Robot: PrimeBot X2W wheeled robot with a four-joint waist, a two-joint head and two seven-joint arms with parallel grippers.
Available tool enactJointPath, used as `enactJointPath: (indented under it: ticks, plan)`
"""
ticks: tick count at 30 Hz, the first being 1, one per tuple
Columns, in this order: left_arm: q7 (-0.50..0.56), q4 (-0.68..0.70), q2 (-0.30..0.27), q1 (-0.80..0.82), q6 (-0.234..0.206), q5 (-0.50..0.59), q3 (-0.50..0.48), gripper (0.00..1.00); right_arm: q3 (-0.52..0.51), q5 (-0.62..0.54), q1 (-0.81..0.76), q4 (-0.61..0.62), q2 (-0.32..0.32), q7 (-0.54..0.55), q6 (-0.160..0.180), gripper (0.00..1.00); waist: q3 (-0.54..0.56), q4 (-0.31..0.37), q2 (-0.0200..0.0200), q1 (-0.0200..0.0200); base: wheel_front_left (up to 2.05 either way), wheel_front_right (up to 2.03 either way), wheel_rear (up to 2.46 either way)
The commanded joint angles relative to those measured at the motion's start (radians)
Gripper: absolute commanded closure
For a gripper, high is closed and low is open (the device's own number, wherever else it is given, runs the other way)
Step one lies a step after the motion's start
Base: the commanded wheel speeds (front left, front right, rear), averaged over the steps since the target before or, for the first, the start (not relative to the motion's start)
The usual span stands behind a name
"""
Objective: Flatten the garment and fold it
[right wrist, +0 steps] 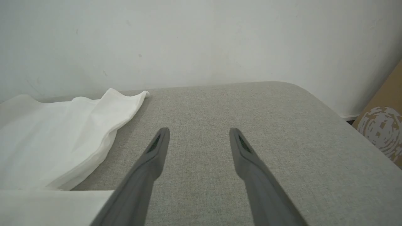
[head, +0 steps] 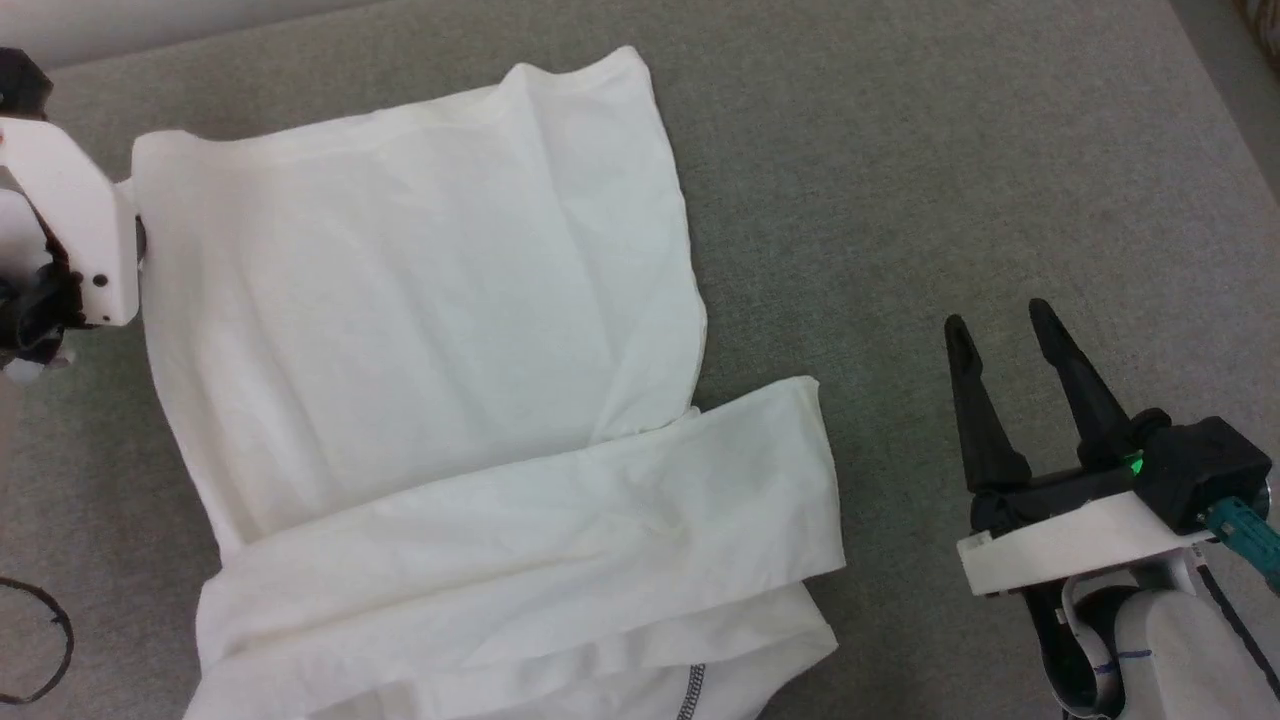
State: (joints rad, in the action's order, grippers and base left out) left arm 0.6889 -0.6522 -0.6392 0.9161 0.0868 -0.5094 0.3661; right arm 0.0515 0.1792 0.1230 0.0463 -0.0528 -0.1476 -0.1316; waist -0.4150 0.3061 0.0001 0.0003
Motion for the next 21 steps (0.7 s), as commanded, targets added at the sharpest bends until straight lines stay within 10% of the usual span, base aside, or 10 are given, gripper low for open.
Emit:
enactJointPath:
  ticks: [1, 9, 10, 21]
  plan:
    - [0.002, -0.008, -0.004, 0.019, -0.002, -0.005, 0.0, 0.0, 0.0, 0.007, 0.012, -0.005, 0.003, -0.008, 0.001, 0.0, -0.039, 0.031, -0.0001, -0.0003, 0.0, 0.0, 0.0]
    - [0.108, -0.049, 0.015, -0.013, 0.018, -0.075, 0.009, 0.0, -0.028, -0.005, 0.022, -0.026, 0.003, -0.008, 0.001, 0.0, -0.057, 0.013, -0.0001, -0.0003, 0.0, 0.0, 0.0]
    - [0.115, -0.044, 0.016, -0.017, 0.023, -0.086, 0.011, 1.0, -0.034, -0.009, 0.024, -0.028, 0.003, -0.006, 0.001, 0.0, -0.058, 0.008, -0.0001, -0.0003, 0.0, 0.0, 0.0]
    - [-0.175, 0.011, 0.021, -0.009, 0.005, -0.024, 0.009, 1.0, -0.006, -0.018, 0.111, 0.001, -0.122, 0.172, 0.001, 0.0, 0.024, -0.114, -0.0001, -0.0003, 0.0, 0.0, 0.0]
